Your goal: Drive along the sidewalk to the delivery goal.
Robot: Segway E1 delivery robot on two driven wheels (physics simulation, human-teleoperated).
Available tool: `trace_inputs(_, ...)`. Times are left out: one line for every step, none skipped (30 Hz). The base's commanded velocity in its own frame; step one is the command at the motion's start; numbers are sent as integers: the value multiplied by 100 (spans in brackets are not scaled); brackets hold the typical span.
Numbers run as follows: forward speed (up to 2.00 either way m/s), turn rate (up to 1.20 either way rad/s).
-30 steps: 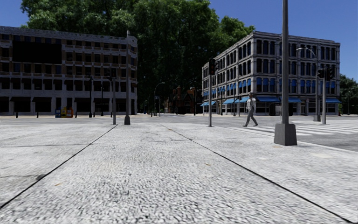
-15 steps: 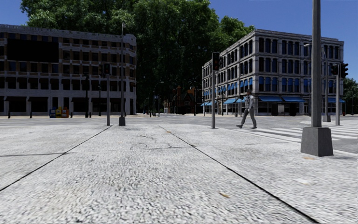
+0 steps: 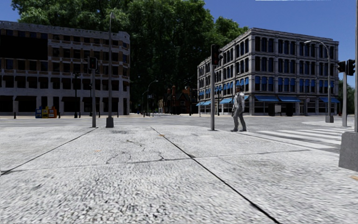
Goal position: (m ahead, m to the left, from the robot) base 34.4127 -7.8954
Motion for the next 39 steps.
trace_inputs(200, -30)
trace_inputs(200, -31)
trace_inputs(200, -31)
trace_inputs(200, -31)
trace_inputs(200, -31)
trace_inputs(200, -31)
trace_inputs(200, -31)
trace_inputs(200, -31)
trace_inputs(200, -31)
trace_inputs(200, -31)
trace_inputs(200, -31)
trace_inputs(200, -31)
trace_inputs(200, -32)
trace_inputs(200, -32)
trace_inputs(200, -32)
trace_inputs(200, -32)
trace_inputs(200, -32)
trace_inputs(200, -33)
trace_inputs(200, -37)
trace_inputs(200, -39)
trace_inputs(200, -39)
trace_inputs(200, -40)
trace_inputs(200, -40)
trace_inputs(200, -41)
trace_inputs(200, -57)
trace_inputs(200, -57)
trace_inputs(200, -58)
trace_inputs(200, -58)
trace_inputs(200, -58)
trace_inputs(200, -58)
trace_inputs(200, -58)
trace_inputs(200, -58)
trace_inputs(200, -58)
trace_inputs(200, -58)
trace_inputs(200, -58)
trace_inputs(200, -58)
trace_inputs(200, -58)
trace_inputs(200, -58)
trace_inputs(200, -58)
